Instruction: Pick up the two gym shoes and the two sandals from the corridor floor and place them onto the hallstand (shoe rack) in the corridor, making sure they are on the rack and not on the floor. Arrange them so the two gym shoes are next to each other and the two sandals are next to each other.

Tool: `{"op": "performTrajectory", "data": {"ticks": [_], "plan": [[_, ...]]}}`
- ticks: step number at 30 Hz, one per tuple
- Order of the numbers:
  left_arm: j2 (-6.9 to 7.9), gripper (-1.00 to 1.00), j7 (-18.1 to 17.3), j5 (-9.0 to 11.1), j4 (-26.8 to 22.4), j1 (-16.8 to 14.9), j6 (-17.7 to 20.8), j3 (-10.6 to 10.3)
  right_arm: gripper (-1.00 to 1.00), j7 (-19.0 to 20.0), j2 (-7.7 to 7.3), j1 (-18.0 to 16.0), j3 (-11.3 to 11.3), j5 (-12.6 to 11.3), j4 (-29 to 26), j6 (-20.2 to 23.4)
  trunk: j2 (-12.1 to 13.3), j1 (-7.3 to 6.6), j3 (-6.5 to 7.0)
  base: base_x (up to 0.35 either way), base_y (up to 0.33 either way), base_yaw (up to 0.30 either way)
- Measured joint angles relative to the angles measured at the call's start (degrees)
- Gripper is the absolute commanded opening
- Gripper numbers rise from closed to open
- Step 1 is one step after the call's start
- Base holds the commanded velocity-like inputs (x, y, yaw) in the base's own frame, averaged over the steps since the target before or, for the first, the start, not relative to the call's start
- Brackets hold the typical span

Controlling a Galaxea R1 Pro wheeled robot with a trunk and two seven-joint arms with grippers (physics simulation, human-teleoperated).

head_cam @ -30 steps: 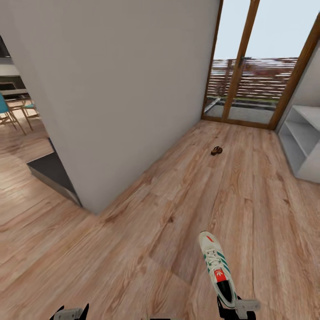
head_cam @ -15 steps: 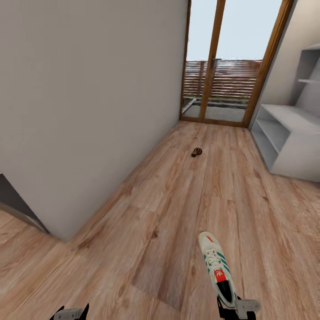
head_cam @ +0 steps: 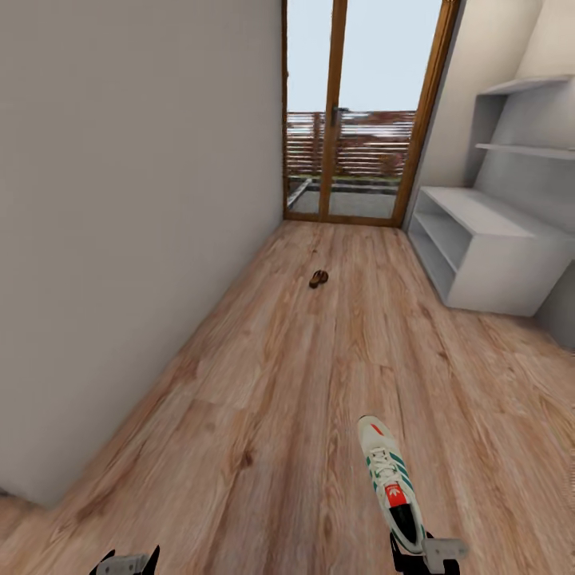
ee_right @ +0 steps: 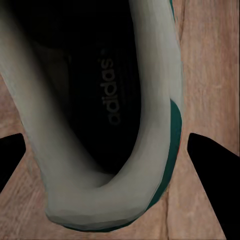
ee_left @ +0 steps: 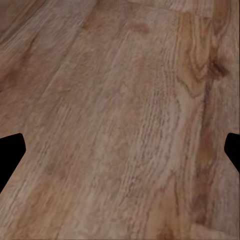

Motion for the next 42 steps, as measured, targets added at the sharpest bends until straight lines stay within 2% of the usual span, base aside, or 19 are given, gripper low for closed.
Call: {"op": "performTrajectory", "data": {"ticks": [20,42], "plan": [[0.00,1.00,0.0,0.0,0.0,0.0,0.0,0.0,-1.00,0.0,0.00,0.0,0.0,0.0,0.0,0.0,0.0,0.00,0.19,0.336,0.000,-0.284],[0.01,1.00,0.0,0.0,0.0,0.0,0.0,0.0,-1.00,0.3,0.00,0.0,0.2,0.2,0.0,0.0,0.0,0.00,0.19,0.335,0.034,-0.012]]}}
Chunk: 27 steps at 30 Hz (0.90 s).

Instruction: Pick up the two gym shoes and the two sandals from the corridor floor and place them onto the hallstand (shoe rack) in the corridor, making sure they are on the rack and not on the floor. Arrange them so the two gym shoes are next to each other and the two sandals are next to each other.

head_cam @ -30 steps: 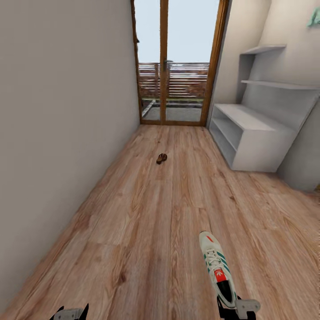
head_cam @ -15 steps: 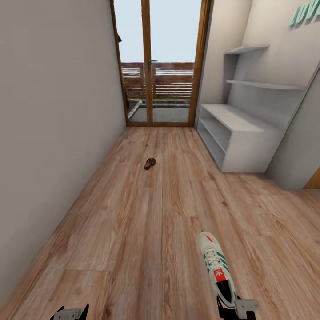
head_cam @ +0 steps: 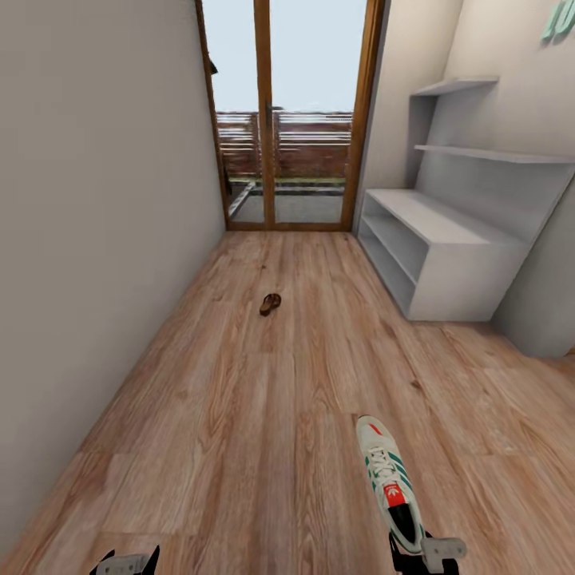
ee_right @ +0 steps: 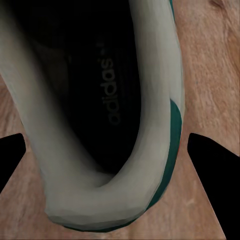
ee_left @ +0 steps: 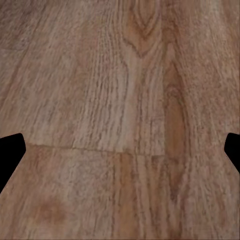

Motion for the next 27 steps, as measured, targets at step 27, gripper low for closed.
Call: {"op": "performTrajectory", "data": {"ticks": [27], "plan": [[0.00,1.00,0.0,0.0,0.0,0.0,0.0,0.0,-1.00,0.0,0.00,0.0,0.0,0.0,0.0,0.0,0.0,0.00,0.00,0.335,0.097,0.000]]}}
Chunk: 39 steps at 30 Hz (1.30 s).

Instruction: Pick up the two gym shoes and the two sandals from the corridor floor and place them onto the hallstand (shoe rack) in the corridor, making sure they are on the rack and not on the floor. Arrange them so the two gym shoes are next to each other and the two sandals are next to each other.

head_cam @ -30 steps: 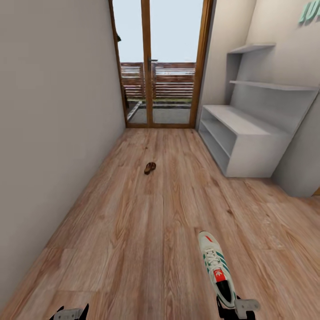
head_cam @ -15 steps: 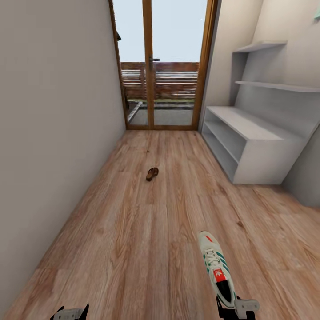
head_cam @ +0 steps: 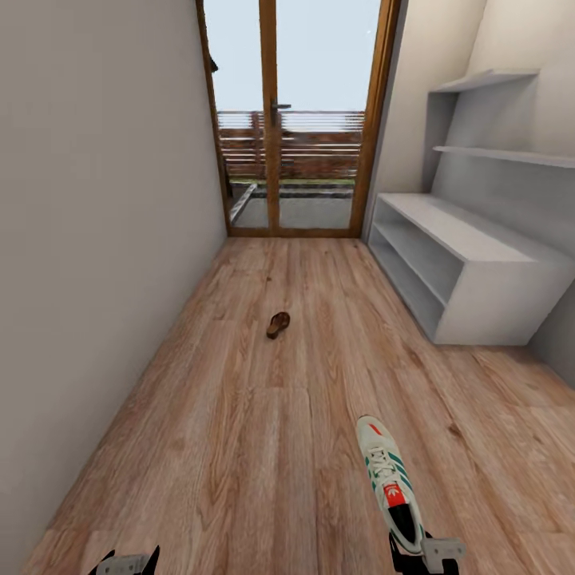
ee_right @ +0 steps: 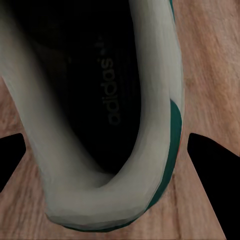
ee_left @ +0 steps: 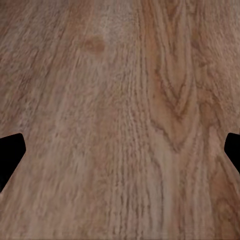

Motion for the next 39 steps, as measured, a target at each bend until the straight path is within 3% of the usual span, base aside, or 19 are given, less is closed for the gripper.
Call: {"op": "performTrajectory", "data": {"ticks": [12,26,39], "plan": [[0.00,1.00,0.0,0.0,0.0,0.0,0.0,0.0,-1.00,0.0,0.00,0.0,0.0,0.1,0.1,0.0,0.0,0.00,0.00,0.335,0.097,-0.002],[0.00,1.00,0.0,0.0,0.0,0.0,0.0,0.0,-1.00,0.0,0.00,0.0,0.0,0.0,0.0,0.0,0.0,0.00,0.00,0.335,0.093,-0.219],[0.00,1.00,0.0,0.0,0.0,0.0,0.0,0.0,-1.00,0.0,-0.06,0.0,-0.1,0.1,0.0,0.0,0.0,0.00,0.00,0.336,0.028,-0.020]]}}
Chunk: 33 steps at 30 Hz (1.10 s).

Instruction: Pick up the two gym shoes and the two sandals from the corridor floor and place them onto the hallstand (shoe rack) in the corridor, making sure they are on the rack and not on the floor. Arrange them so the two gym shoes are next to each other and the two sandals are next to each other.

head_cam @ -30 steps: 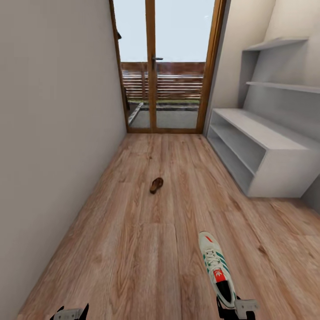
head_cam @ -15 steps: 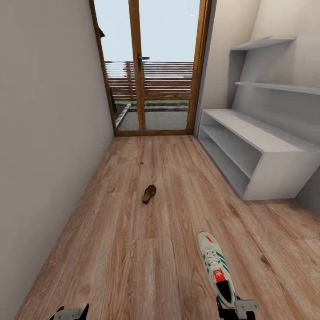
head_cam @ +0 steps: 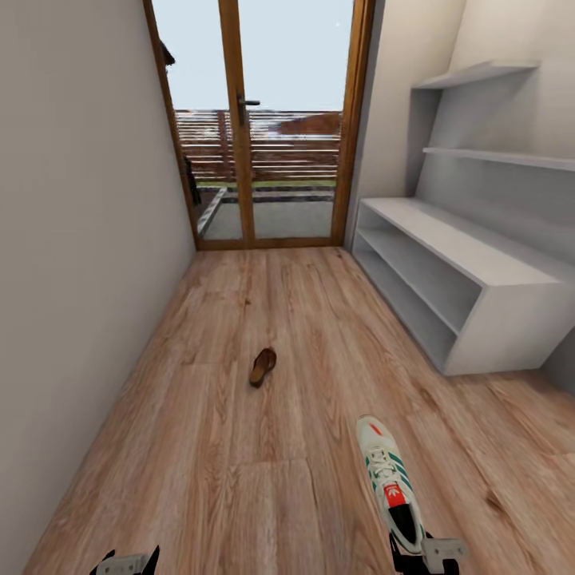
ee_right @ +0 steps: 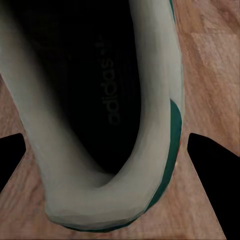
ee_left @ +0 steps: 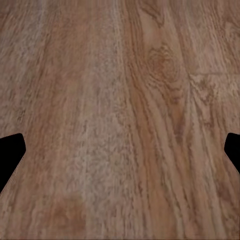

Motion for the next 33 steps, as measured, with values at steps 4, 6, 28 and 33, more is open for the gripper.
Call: {"op": "performTrajectory", "data": {"ticks": [4,6,28,33], "plan": [[0.00,1.00,0.0,0.0,0.0,0.0,0.0,0.0,-1.00,-0.1,-0.02,0.0,0.0,-0.1,0.0,0.0,0.0,0.00,0.00,0.336,0.000,0.000],[0.00,1.00,0.0,0.0,0.0,0.0,0.0,0.0,-1.00,-0.1,-0.01,0.0,0.0,-0.1,0.0,0.0,0.0,0.00,0.00,0.336,0.000,0.000],[0.00,1.00,0.3,0.1,0.0,0.0,0.3,-0.1,-1.00,-0.1,0.06,0.0,0.1,0.0,-0.1,0.0,0.0,0.00,0.08,0.336,0.000,-0.043],[0.00,1.00,0.5,0.0,-0.9,-0.6,0.8,-0.1,-1.00,0.2,0.09,-0.4,0.2,0.0,-3.0,0.5,0.0,0.03,0.09,0.120,0.000,-0.003]]}}
